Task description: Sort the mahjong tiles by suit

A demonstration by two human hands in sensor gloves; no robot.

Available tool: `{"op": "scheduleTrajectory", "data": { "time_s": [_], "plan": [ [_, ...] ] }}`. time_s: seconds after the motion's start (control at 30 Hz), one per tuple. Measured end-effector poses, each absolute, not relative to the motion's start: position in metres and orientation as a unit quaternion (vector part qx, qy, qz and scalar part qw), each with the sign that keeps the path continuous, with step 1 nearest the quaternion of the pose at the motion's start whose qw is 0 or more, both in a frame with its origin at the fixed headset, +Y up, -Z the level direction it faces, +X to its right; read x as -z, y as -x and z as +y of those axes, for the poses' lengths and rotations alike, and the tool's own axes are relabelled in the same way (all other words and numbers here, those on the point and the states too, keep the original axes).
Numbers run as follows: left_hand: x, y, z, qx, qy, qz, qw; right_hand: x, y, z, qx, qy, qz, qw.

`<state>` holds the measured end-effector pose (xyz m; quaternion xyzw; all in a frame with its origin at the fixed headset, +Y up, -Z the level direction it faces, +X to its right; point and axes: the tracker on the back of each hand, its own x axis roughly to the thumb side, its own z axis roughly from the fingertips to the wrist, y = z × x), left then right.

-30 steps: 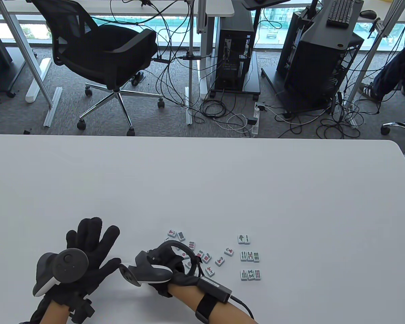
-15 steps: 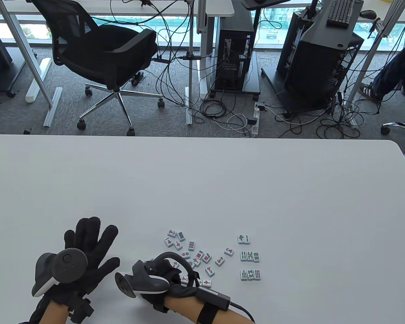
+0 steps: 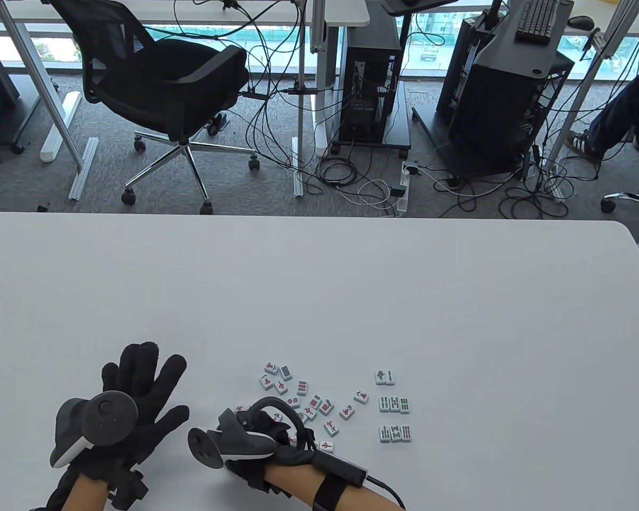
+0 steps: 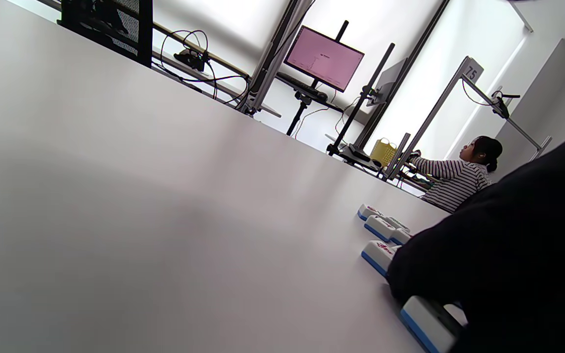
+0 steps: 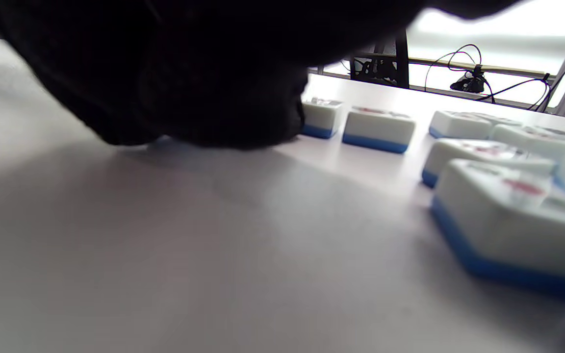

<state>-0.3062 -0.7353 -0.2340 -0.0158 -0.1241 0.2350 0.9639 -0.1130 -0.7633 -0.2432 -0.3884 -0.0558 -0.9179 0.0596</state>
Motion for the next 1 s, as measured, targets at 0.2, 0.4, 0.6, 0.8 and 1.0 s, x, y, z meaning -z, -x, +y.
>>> {"op": "scheduleTrajectory", "data": {
  "time_s": [0.2,0.4,0.6,0.8,1.0],
  "plan": [
    [0.234,0.308,-0.734,-0.24,0.01,-0.123,0.963,0.266,0.074,-0.717,0.928,0.373,0.023,-0.003],
    [0.234,0.309,-0.734,-0.237,0.013,-0.119,0.964,0.306,0.004,-0.671,0.936,0.323,0.12,0.071],
    [0.234,0.31,-0.735,-0.236,0.015,-0.114,0.965,0.33,-0.073,-0.672,0.947,0.266,0.091,0.159],
    [0.234,0.31,-0.735,-0.233,0.018,-0.109,0.966,0.342,-0.134,-0.708,0.964,0.213,-0.02,0.16],
    [0.235,0.312,-0.736,-0.232,0.023,-0.101,0.967,0.348,-0.161,-0.738,0.969,0.183,-0.063,0.154]
  ]
}}
